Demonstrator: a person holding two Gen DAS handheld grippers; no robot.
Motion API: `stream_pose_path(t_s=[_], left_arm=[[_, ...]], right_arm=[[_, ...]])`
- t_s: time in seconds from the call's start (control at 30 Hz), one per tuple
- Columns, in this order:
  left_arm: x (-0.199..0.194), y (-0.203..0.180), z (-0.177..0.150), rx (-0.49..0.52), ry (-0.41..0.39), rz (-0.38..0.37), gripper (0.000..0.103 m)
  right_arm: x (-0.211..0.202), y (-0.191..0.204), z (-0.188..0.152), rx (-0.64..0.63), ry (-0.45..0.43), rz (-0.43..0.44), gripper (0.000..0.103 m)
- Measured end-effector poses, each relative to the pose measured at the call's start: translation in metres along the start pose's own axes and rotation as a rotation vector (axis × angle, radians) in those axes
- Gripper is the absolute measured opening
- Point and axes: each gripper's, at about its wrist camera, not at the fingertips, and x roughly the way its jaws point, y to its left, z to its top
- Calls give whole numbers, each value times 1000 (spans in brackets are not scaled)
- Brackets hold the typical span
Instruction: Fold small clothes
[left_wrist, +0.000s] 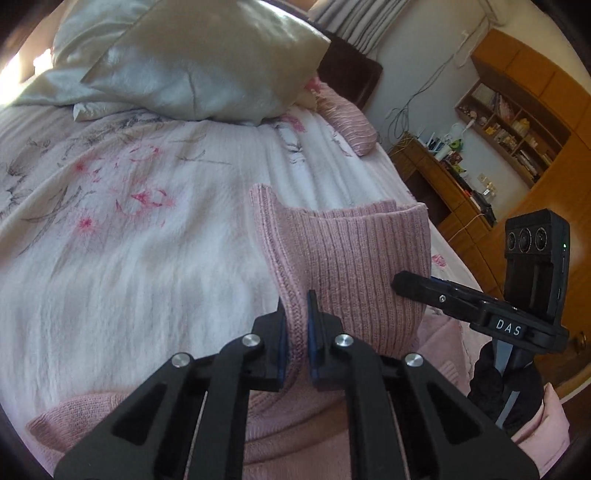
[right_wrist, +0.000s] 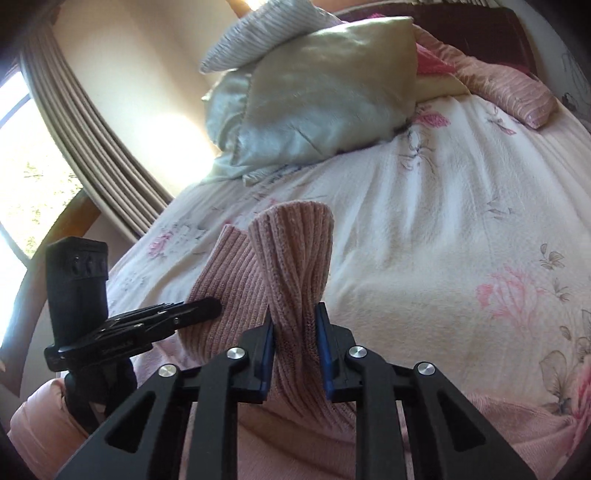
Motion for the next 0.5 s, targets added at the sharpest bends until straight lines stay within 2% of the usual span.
stream_pose_path(t_s=[0.2,0.37,0.5], left_arm=[[-56,-37,-42,172,-26,-15,7],[-80,-43,-84,198,8,-39,9],[-87,-36,-124,211,91,-32,15]], right_arm=[[-54,36,-33,-116,-22,21,20],[-75,51,-77,-152,11,37,21],[-76,52,-124,-186,101,-1,26]])
